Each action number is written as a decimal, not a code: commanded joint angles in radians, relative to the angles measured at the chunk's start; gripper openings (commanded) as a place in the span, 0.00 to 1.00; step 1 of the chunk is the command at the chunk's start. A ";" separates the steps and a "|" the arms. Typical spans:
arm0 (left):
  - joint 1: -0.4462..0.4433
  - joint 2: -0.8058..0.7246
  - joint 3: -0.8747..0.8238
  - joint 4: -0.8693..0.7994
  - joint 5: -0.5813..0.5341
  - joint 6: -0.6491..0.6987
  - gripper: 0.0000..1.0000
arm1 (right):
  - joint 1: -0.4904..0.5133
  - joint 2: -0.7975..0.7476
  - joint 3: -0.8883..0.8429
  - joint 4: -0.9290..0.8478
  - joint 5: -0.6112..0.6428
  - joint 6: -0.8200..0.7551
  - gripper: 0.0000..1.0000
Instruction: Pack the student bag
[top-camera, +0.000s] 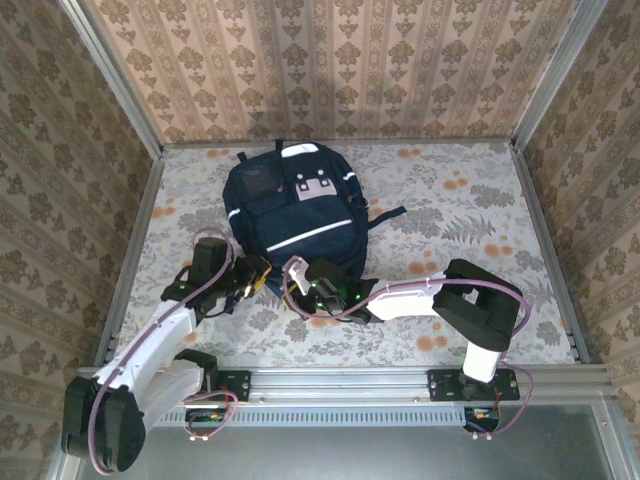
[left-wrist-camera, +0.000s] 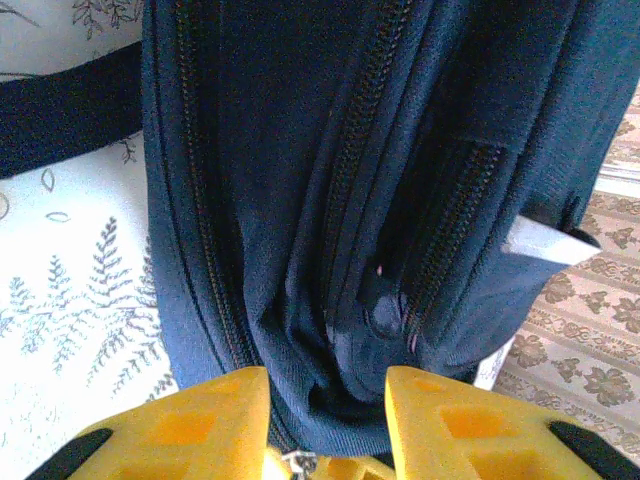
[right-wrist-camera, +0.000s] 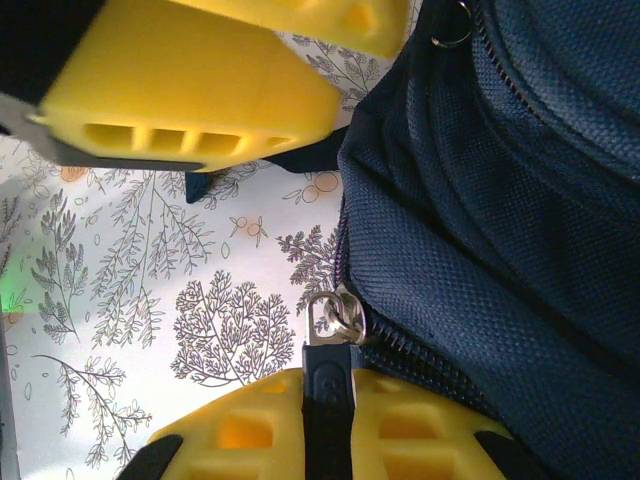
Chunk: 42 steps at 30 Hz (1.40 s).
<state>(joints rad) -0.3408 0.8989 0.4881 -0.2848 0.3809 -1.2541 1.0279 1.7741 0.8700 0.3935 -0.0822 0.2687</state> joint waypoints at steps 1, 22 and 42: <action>-0.003 -0.028 -0.025 -0.057 -0.020 -0.050 0.39 | -0.002 0.010 0.026 0.068 0.038 0.003 0.00; -0.006 0.141 0.005 0.115 0.010 -0.059 0.37 | 0.001 0.030 0.017 0.090 0.013 0.024 0.00; 0.040 0.243 0.042 0.078 -0.020 0.020 0.00 | 0.000 -0.008 -0.077 -0.063 0.159 0.062 0.00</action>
<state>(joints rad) -0.3275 1.1687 0.5011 -0.1795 0.4007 -1.2743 1.0355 1.7973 0.8402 0.4187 -0.0120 0.3145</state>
